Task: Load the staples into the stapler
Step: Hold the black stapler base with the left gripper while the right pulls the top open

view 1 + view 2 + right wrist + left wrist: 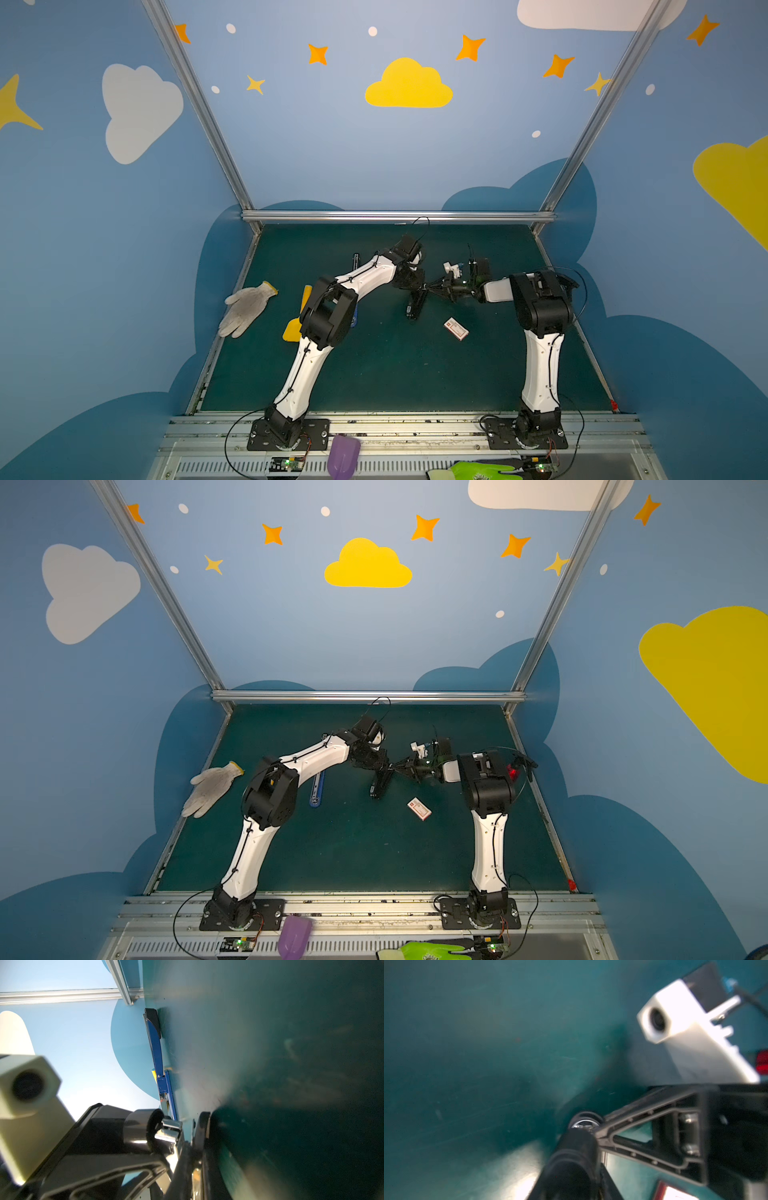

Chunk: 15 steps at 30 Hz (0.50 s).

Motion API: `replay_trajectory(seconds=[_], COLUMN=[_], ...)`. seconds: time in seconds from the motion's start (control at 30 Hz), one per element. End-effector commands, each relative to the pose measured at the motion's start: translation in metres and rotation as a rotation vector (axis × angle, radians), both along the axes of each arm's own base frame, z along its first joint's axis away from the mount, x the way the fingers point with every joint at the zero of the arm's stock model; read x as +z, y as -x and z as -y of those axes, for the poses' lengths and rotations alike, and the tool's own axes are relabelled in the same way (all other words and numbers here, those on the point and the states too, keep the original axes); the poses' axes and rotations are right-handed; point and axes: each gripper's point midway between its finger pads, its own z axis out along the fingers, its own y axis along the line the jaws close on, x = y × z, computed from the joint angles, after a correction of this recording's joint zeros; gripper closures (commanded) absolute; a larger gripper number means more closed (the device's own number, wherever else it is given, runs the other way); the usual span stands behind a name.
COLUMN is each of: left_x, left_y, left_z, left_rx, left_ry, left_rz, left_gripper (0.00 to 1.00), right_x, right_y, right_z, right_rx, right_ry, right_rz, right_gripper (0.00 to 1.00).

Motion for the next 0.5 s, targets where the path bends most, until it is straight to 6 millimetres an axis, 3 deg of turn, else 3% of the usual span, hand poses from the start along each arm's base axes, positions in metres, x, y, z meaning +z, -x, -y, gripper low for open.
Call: replay_trajectory(seconds=[0.0,0.07,0.27,0.47], left_x=[0.006,0.016,0.061,0.09], left_y=[0.011,0.011,0.021,0.042], left_z=[0.005,0.001,-0.019,-0.049], left_rx=[-0.041,-0.033,0.006,0.068], left_ry=[0.009,0.011,0.03,0.032], left_rz=[-0.014,0.011,0.128,0.224], left_gripper=[0.87,0.96,0.96,0.96], right_x=[-0.012,-0.017,-0.033,-0.043], right_y=[0.004,0.003,-0.002,-0.005], right_z=[-0.002,0.001,0.014,0.022], right_rx=[0.011,-0.001,-0.06,-0.108], right_ry=[0.054,0.077,0.139,0.183], right_rz=[0.007,-0.008,-0.064,-0.1], right_gripper=[1.0,1.0,1.0,1.0])
